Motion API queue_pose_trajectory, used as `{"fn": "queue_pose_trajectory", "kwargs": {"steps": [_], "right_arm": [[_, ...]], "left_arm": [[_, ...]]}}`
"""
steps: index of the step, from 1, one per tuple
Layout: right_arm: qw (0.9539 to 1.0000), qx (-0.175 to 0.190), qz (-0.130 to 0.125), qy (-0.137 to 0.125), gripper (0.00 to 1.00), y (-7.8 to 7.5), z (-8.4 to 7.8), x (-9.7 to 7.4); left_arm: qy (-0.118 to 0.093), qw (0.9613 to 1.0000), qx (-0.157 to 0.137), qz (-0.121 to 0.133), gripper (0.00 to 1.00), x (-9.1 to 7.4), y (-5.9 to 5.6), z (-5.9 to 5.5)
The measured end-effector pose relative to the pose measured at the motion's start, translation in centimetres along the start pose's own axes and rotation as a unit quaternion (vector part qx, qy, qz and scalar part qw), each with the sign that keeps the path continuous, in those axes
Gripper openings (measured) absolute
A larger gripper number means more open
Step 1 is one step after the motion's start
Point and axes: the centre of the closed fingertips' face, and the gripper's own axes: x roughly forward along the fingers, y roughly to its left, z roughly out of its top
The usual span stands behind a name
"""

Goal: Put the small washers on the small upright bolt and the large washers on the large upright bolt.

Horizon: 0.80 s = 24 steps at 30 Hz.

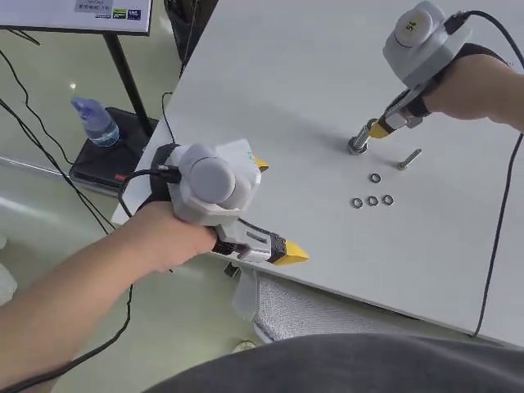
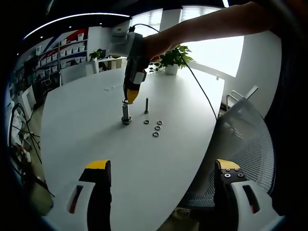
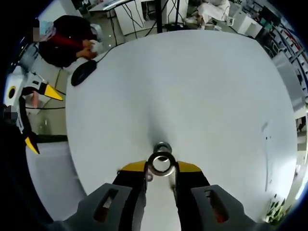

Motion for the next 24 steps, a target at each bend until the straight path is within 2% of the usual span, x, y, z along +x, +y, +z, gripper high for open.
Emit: {"fn": "queue_pose_trajectory", "kwargs": {"steps": [7,12,24], "right_arm": [[1.0,-0.006,0.0,0.002,0.22,-0.1,0.5,0.5],[0.9999,-0.013,-0.002,0.007,0.22,-0.2,0.4,0.7],[0.9997,-0.022,-0.002,0.014,0.22,-0.5,0.6,1.9]], "left_arm": [[-0.006,1.0,-0.006,-0.004,0.94,0.3,0.1,0.2],[0.001,0.9999,-0.009,-0.012,0.96,0.7,0.0,-0.2],[0.004,0.9999,-0.009,-0.007,0.97,0.6,0.3,-0.3]]}}
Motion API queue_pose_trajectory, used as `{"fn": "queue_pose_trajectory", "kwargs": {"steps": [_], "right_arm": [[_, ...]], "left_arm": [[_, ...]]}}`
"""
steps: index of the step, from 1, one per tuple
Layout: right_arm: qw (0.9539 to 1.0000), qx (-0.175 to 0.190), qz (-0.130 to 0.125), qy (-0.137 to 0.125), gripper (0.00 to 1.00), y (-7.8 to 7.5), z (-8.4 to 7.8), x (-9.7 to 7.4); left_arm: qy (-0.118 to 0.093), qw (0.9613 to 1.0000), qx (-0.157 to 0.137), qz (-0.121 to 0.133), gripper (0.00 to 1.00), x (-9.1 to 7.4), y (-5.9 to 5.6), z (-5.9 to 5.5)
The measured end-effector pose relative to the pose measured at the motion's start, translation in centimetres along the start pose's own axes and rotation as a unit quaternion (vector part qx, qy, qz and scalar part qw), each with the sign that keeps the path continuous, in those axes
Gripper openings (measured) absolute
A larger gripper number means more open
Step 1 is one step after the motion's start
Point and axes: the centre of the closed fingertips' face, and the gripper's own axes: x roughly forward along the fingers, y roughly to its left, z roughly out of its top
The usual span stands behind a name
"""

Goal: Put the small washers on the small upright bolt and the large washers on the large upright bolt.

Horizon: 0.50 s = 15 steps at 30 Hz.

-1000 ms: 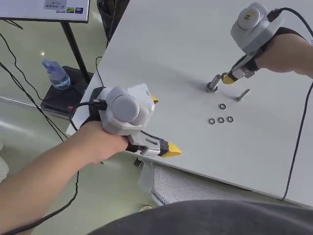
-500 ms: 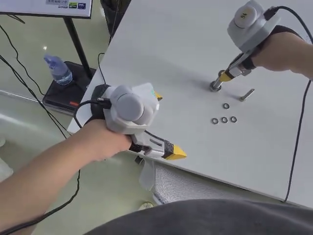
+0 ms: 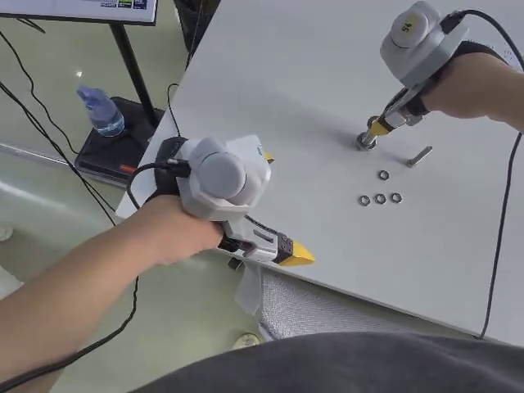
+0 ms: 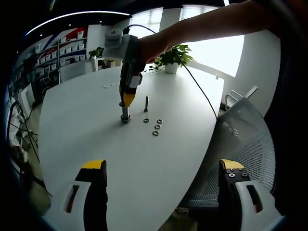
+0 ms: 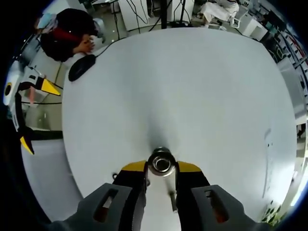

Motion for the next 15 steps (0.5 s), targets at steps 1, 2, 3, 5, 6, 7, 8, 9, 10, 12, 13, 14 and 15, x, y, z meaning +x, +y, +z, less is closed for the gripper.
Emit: {"fn": "queue_pose_trajectory", "kwargs": {"steps": [1,2,3,5,6,7,8,9,10,12,13,14,15], "right_arm": [[1.0,0.0,0.0,0.001,0.22,-0.2,-0.13,0.43],[1.0,-0.001,0.0,0.002,0.22,-0.29,-0.16,0.62],[1.0,-0.001,0.0,0.002,0.22,-0.24,-0.12,0.34],[1.0,-0.001,0.001,0.002,0.22,-0.19,-0.1,0.32],[1.0,-0.001,0.001,0.003,0.22,-0.15,-0.1,0.36],[1.0,0.0,0.002,0.003,0.22,-0.14,-0.09,0.45],[1.0,0.0,0.001,0.002,0.22,-0.18,-0.07,0.57],[1.0,0.0,0.001,0.003,0.22,-0.12,-0.08,0.47],[1.0,0.0,0.001,0.004,0.22,-0.08,-0.12,0.48],[1.0,-0.001,0.001,0.004,0.22,-0.17,-0.16,0.76],[1.0,-0.001,0.001,0.004,0.22,-0.17,-0.16,0.89],[1.0,-0.001,0.002,0.005,0.22,-0.18,-0.17,0.99],[1.0,-0.001,0.001,0.005,0.22,-0.18,-0.2,1.11]], "left_arm": [[0.001,1.0,-0.001,0.0,0.97,0.01,0.01,-0.07],[0.002,1.0,-0.001,0.0,0.97,0.0,0.01,-0.1],[0.001,1.0,-0.001,0.0,0.97,0.0,0.01,-0.09],[0.001,1.0,-0.003,0.0,0.97,0.0,0.03,-0.08],[0.001,1.0,-0.002,0.0,0.97,-0.01,0.06,-0.08],[0.001,1.0,-0.002,0.0,0.97,-0.02,0.08,-0.08],[0.001,1.0,-0.003,-0.001,0.97,-0.02,0.11,-0.06],[0.0,1.0,-0.003,-0.001,0.97,-0.02,0.14,-0.03],[0.0,1.0,-0.003,-0.001,0.97,-0.02,0.18,0.0],[0.0,1.0,-0.004,0.001,0.97,-0.02,0.45,-0.03],[0.001,1.0,-0.004,0.001,0.97,-0.05,0.51,-0.03],[0.0,1.0,-0.003,0.002,0.97,-0.08,0.68,0.0],[-0.002,1.0,-0.002,0.003,0.97,-0.12,0.82,0.08]]}}
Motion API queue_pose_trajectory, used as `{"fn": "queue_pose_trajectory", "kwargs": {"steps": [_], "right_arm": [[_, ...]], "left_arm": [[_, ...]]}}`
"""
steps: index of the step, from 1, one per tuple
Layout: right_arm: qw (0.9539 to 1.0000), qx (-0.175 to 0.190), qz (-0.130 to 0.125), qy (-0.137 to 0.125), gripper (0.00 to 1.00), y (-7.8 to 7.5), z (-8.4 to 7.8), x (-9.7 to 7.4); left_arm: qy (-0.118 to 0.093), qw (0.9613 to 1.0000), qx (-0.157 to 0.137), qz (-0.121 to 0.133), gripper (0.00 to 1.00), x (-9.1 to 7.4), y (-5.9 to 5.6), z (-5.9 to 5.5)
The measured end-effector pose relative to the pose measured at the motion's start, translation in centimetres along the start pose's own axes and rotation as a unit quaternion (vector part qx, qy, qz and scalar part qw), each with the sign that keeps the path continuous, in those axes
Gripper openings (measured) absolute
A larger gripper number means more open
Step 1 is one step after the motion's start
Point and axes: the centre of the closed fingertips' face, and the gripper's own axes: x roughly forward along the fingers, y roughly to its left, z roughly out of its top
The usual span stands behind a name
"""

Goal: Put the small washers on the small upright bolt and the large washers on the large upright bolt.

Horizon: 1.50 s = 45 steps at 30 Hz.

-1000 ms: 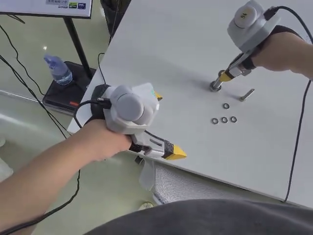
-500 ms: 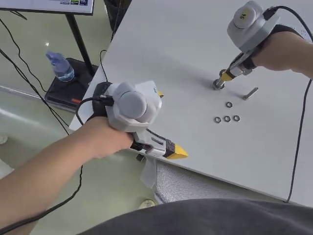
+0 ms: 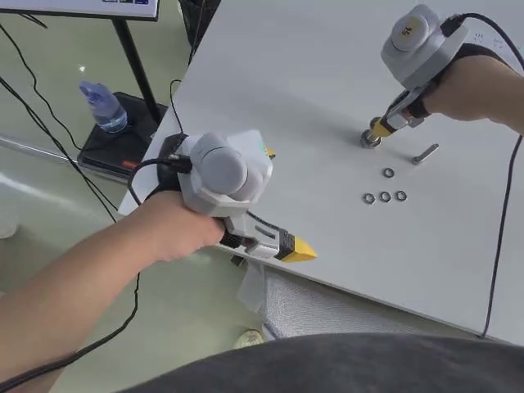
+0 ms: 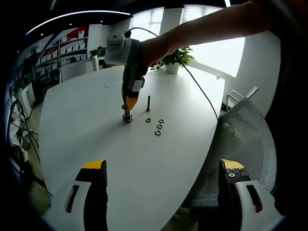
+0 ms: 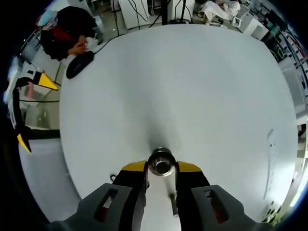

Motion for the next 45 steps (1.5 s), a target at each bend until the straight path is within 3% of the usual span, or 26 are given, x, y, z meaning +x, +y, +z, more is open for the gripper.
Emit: {"fn": "queue_pose_trajectory", "kwargs": {"steps": [8,23,45], "right_arm": [[1.0,0.001,0.0,0.001,0.22,-0.2,-0.2,1.0],[1.0,-0.001,-0.002,0.009,0.22,-0.4,-0.5,2.9],[0.9999,0.001,-0.006,0.011,0.23,-0.4,-0.4,3.9]], "left_arm": [[-0.003,1.0,0.002,0.001,0.97,0.1,0.2,0.3],[0.007,1.0,0.0,-0.003,0.95,0.4,0.1,-0.3],[0.01,0.9999,-0.012,-0.002,0.9,0.1,-0.1,-0.6]]}}
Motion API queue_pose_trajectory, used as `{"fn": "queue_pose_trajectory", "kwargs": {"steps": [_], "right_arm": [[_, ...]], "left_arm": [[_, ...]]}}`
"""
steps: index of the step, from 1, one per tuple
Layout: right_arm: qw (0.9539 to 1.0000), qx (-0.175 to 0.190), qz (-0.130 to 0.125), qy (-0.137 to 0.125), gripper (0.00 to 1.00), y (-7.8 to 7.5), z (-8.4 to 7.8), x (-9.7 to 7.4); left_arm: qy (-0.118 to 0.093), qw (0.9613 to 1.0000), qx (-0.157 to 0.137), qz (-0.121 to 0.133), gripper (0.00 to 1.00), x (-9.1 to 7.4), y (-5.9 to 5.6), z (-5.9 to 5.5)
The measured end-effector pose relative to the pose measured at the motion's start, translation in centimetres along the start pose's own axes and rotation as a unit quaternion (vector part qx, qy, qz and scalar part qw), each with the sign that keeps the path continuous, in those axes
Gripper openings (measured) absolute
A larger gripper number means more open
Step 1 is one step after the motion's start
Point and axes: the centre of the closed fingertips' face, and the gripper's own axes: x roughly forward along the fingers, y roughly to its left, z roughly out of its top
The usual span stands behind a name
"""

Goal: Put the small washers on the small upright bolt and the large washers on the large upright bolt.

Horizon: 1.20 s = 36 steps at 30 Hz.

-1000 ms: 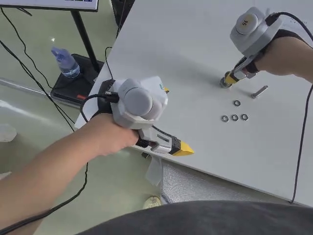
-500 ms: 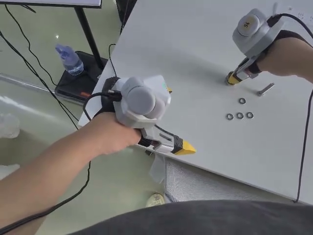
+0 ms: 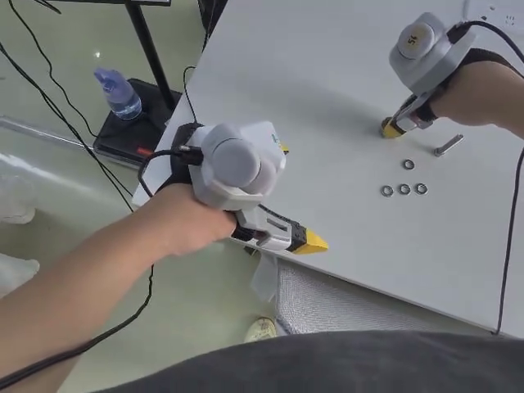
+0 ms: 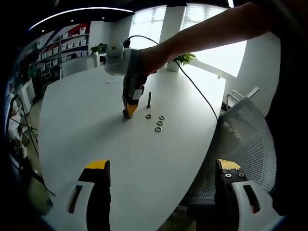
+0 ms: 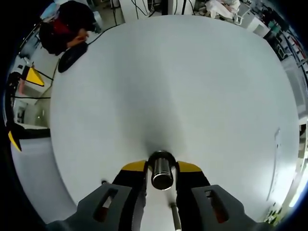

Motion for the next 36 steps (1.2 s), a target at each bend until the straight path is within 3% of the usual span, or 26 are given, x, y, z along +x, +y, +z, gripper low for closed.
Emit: {"fn": "queue_pose_trajectory", "kwargs": {"steps": [13,27,33,36], "right_arm": [[1.0,0.003,0.002,0.001,0.23,0.3,0.0,-0.1],[0.9998,-0.018,0.004,0.003,0.25,0.4,0.2,0.0],[0.9994,-0.033,0.005,-0.002,0.39,0.4,0.4,-0.1],[0.9995,-0.029,0.014,0.003,0.4,0.5,0.3,0.0]], "left_arm": [[0.005,1.0,0.002,-0.005,0.88,0.3,-0.1,-0.3],[0.011,0.9999,-0.003,-0.008,0.86,0.1,-0.2,-1.0],[0.011,0.9999,-0.002,-0.01,0.86,0.1,-0.3,-0.9],[0.012,0.9999,-0.002,-0.01,0.86,0.0,-0.4,-0.8]]}}
